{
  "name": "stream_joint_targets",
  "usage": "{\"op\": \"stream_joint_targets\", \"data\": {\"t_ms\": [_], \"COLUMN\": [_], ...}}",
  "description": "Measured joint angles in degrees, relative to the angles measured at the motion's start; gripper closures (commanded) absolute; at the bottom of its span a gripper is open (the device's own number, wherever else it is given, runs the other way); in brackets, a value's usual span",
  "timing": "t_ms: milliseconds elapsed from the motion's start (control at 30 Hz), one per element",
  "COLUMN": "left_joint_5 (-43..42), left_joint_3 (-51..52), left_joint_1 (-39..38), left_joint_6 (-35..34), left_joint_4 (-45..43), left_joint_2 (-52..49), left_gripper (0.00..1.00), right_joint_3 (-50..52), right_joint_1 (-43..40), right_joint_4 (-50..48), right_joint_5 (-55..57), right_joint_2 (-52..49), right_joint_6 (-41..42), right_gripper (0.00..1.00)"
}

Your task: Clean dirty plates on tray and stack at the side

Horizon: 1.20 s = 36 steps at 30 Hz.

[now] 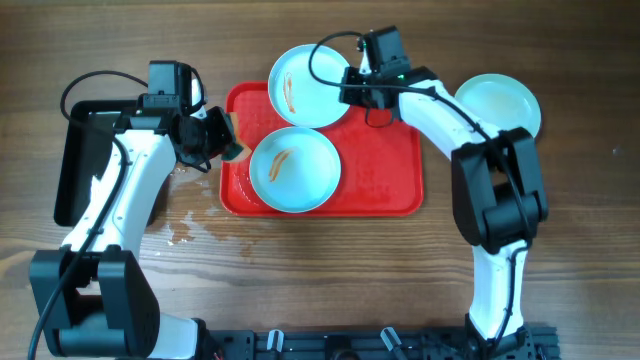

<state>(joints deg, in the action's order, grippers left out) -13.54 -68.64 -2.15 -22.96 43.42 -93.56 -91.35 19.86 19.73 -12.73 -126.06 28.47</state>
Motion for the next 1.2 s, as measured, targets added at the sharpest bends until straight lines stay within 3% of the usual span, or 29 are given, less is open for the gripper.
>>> {"op": "stream_joint_targets", "data": {"t_ms": [300, 500, 733, 1200], "left_joint_5": [0.0, 0.0, 0.0, 0.0], "left_joint_3": [0.0, 0.0, 0.0, 0.0], "left_joint_1": [0.0, 0.0, 0.0, 0.0], "left_joint_6": [0.0, 0.0, 0.0, 0.0], "left_joint_4": [0.0, 0.02, -0.15, -0.61], "left_joint_2": [0.0, 0.0, 0.0, 0.0], "left_gripper": [0.96, 0.96, 0.96, 0.96], "right_joint_3": [-0.31, -0.31, -0.94, -1.38], "right_joint_1": [0.79, 0.9, 0.9, 0.9], "right_joint_4": [0.46, 6.16, 16.44, 41.0], "right_joint_5": [-0.28, 7.63, 14.32, 16.04], "right_joint_2": [-0.44, -0.48, -0.48, 6.78], "right_joint_6": [0.0, -0.2, -1.42, -3.32], "right_gripper": [0.96, 0.96, 0.96, 0.96]}}
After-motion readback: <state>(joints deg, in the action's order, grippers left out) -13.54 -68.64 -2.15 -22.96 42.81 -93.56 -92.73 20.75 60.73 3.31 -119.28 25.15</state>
